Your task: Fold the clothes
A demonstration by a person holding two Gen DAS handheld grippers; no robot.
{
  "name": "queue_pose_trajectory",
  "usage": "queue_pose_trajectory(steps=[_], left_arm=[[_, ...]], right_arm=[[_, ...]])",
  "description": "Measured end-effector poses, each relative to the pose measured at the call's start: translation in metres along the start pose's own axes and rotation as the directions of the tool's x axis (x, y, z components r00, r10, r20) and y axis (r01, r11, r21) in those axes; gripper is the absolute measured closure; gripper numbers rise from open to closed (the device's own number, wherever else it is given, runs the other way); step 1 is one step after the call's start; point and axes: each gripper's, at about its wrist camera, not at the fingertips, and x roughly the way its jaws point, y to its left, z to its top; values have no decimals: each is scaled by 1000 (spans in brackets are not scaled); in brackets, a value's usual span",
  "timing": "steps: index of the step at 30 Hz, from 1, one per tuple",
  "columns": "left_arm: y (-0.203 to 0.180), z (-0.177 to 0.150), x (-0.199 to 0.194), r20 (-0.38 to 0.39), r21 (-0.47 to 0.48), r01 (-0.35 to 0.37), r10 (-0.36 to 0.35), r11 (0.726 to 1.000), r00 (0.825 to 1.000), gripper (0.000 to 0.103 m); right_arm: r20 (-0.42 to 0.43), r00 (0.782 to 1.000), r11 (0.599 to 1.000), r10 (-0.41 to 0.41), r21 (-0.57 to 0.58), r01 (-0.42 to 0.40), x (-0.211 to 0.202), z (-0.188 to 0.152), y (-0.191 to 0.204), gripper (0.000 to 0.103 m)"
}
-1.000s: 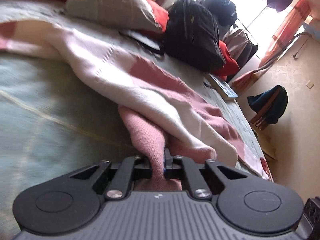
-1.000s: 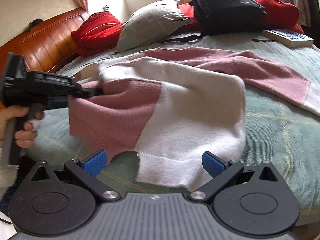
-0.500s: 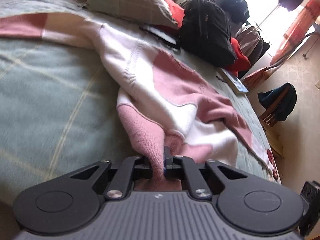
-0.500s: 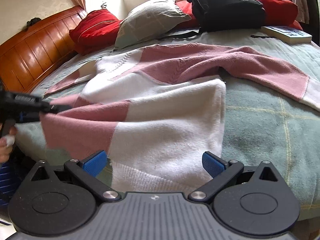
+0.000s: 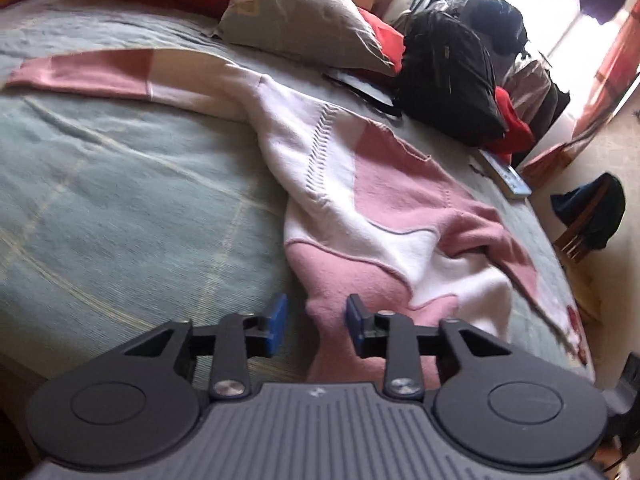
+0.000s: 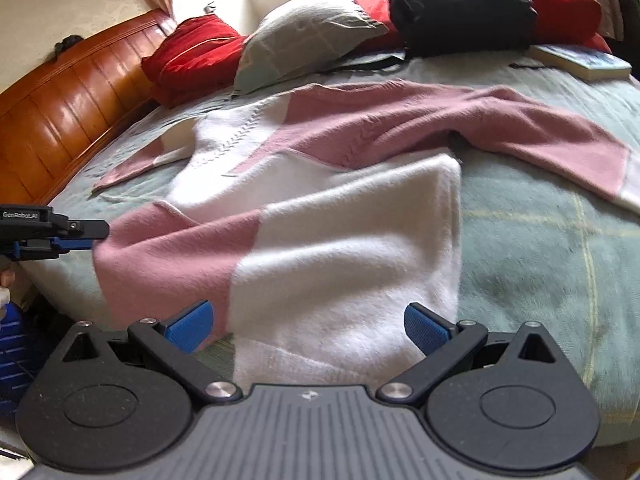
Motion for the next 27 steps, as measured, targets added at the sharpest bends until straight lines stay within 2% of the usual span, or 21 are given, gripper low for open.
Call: queue_pose_trajectory(steps=[1,3,5,6,9,14,20,24,27], left_arm=[[-2,2,-2,5,29,-15,15,999,1000,58],[-6,6,-6,14,86,-47,46,995,999,39],[-9,9,-9,18,143,-82,80,986,997,27],[-9,9,-10,20,173,-106,104,979,994,24],[-5,11,-14,36,248,-185,182,951,983,22],[18,5,-19,46,279,-290,289,915,956,19],[58,-7,-24,24,200,-324,326,925,945,18],[68,-16,-28,22,188,-339,341,922,940,18],[70,-20,-32,26,165,-305,305,938,952,17]], right_arm=[[0,1000,1000,0,-18,0,1,3,5,0],[1,1000,998,2,-55,-2,3,8,16,0],[-4,1000,995,3,-95,-4,7,14,28,0],[-7,1000,993,2,-118,-3,9,17,35,0],[-12,1000,981,-2,-196,-1,17,27,63,0],[-28,1000,944,-7,-330,-3,35,46,116,0],[-81,997,872,-11,-488,-30,74,58,190,0],[-135,985,825,-112,-565,16,114,54,221,0],[-86,966,763,-244,-632,137,132,47,224,0]])
